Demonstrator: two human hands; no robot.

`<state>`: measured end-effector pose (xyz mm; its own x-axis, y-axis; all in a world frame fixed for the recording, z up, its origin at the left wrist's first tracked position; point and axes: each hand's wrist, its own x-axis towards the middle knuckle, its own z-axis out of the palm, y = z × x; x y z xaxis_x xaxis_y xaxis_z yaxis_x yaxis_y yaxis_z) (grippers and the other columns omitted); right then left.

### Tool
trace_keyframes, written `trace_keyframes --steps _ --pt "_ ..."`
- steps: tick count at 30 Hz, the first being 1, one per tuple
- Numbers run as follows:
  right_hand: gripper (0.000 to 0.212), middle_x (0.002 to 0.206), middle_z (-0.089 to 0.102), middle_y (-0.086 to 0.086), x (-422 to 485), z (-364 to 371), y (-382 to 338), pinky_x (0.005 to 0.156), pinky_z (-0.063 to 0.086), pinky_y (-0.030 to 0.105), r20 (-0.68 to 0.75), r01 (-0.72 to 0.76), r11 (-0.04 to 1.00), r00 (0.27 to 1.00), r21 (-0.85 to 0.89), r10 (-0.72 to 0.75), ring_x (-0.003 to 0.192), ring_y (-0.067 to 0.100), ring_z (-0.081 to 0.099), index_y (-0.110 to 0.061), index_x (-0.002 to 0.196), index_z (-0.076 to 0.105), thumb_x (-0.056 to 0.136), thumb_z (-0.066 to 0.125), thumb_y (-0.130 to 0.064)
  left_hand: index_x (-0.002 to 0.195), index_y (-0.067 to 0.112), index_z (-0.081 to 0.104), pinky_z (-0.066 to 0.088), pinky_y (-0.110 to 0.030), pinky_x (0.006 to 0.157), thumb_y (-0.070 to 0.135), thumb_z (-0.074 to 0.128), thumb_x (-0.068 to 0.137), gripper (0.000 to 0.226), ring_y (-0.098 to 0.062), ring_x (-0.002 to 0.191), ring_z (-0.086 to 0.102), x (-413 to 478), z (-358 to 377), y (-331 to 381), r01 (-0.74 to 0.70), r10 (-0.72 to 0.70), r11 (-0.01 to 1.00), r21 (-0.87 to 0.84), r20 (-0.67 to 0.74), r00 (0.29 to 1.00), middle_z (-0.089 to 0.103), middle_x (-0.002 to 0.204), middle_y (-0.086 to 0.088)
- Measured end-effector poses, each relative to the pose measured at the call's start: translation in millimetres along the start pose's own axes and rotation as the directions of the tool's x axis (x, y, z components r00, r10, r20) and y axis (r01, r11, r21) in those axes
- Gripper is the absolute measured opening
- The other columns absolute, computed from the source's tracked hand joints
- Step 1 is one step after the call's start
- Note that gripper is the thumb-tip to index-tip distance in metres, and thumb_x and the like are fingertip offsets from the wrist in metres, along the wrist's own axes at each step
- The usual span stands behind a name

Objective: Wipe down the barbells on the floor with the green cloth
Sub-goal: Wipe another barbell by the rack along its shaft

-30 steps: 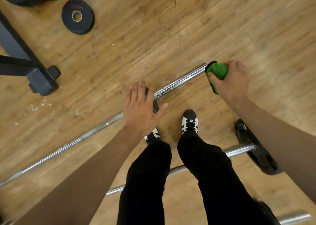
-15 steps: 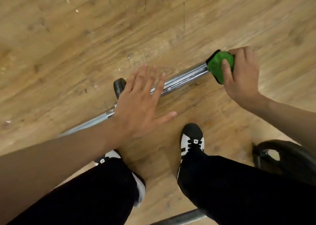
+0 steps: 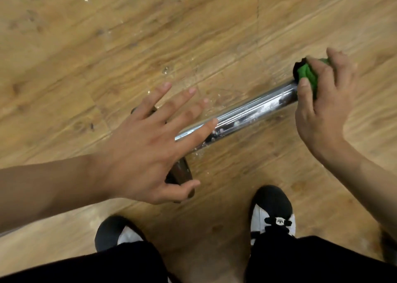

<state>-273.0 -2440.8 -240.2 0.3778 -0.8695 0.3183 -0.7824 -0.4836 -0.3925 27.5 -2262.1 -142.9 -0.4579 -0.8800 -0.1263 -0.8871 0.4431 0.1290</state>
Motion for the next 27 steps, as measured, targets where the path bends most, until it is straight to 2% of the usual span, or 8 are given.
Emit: trace_keyframes --steps 3,6,9,11,15,19,23,27 --pt "0.042 0.158 0.043 0.017 7.0 0.6 -1.5 0.128 0.008 0.042 0.015 -0.001 1.0 1.0 -0.027 0.001 0.152 0.037 0.032 -0.012 0.139 0.061 0.11 0.047 -0.038 0.156 0.01 0.047 0.015 -0.065 0.126 0.073 0.046 0.088 0.092 -0.046 0.153 0.029 -1.1 1.7 -3.2 0.007 -0.008 1.0 -0.023 -0.017 1.0 0.04 0.161 -0.026" --pt "0.039 0.16 0.042 0.018 14.8 3.0 5.4 0.128 0.007 0.045 0.005 0.047 0.998 0.999 -0.039 -0.047 0.153 0.038 0.031 -0.01 0.136 0.064 0.112 0.042 -0.031 0.156 0.012 0.047 0.012 -0.062 0.127 0.072 0.044 0.088 0.091 -0.044 0.153 0.03 0.6 3.1 -8.8 0.015 -0.017 0.999 -0.035 -0.03 0.999 0.042 0.16 -0.024" --pt "0.039 0.161 0.04 0.016 21.1 8.4 5.9 0.128 -0.001 0.032 -0.003 0.018 0.999 1.0 -0.026 -0.018 0.154 0.037 0.03 -0.007 0.133 0.065 0.111 0.039 -0.026 0.157 0.014 0.045 0.012 -0.061 0.127 0.071 0.045 0.088 0.09 -0.042 0.155 0.027 -0.2 5.1 -17.0 0.034 -0.037 0.997 -0.065 -0.033 0.999 0.041 0.161 -0.023" --pt "0.038 0.159 0.043 0.016 23.1 12.3 3.0 0.127 -0.001 0.03 -0.026 -0.018 0.999 1.0 -0.032 0.017 0.153 0.037 0.031 -0.006 0.132 0.065 0.11 0.039 -0.023 0.157 0.014 0.045 0.012 -0.06 0.128 0.069 0.044 0.089 0.088 -0.04 0.156 0.026 0.5 5.7 -22.4 0.025 -0.029 0.996 -0.087 -0.049 0.998 0.04 0.162 -0.022" --pt "0.037 0.157 0.046 0.017 26.1 14.7 -5.0 0.126 -0.001 0.03 -0.019 -0.071 0.997 0.997 -0.041 0.071 0.153 0.037 0.031 -0.004 0.132 0.065 0.109 0.04 -0.02 0.159 0.016 0.043 0.014 -0.061 0.127 0.069 0.044 0.089 0.088 -0.039 0.157 0.023 0.3 9.4 -28.5 0.004 -0.011 0.996 -0.084 -0.083 0.996 0.039 0.163 -0.021" --pt "0.038 0.159 0.043 0.018 24.6 5.5 -12.1 0.126 -0.004 0.03 0.054 -0.086 0.995 0.995 -0.056 0.089 0.155 0.039 0.024 -0.002 0.131 0.064 0.109 0.038 -0.02 0.159 0.011 0.041 0.013 -0.06 0.127 0.065 0.043 0.092 0.086 -0.042 0.157 0.023 -2.1 1.3 -20.4 0.013 -0.018 0.999 -0.05 -0.092 0.996 0.035 0.164 -0.024" --pt "0.04 0.16 0.042 0.017 25.8 -0.1 -12.0 0.127 -0.003 0.035 0.115 -0.088 0.994 0.989 -0.068 0.096 0.157 0.037 0.021 -0.003 0.133 0.063 0.109 0.037 -0.021 0.157 0.007 0.04 0.011 -0.059 0.128 0.065 0.041 0.094 0.086 -0.044 0.156 0.022 -5.7 -0.8 1.4 -0.022 0.019 0.999 -0.03 -0.097 0.995 0.032 0.164 -0.028" --pt "0.037 0.153 0.05 0.015 30.7 13.5 -17.0 0.128 0.003 0.047 0.034 -0.121 0.993 0.992 -0.01 0.121 0.154 0.039 0.027 -0.005 0.129 0.067 0.107 0.04 -0.016 0.156 0.007 0.044 0.013 -0.06 0.128 0.067 0.043 0.092 0.087 -0.045 0.156 0.022 -1.6 3.1 -0.8 0.024 -0.024 1.0 0.0 -0.051 0.998 0.031 0.164 -0.029"
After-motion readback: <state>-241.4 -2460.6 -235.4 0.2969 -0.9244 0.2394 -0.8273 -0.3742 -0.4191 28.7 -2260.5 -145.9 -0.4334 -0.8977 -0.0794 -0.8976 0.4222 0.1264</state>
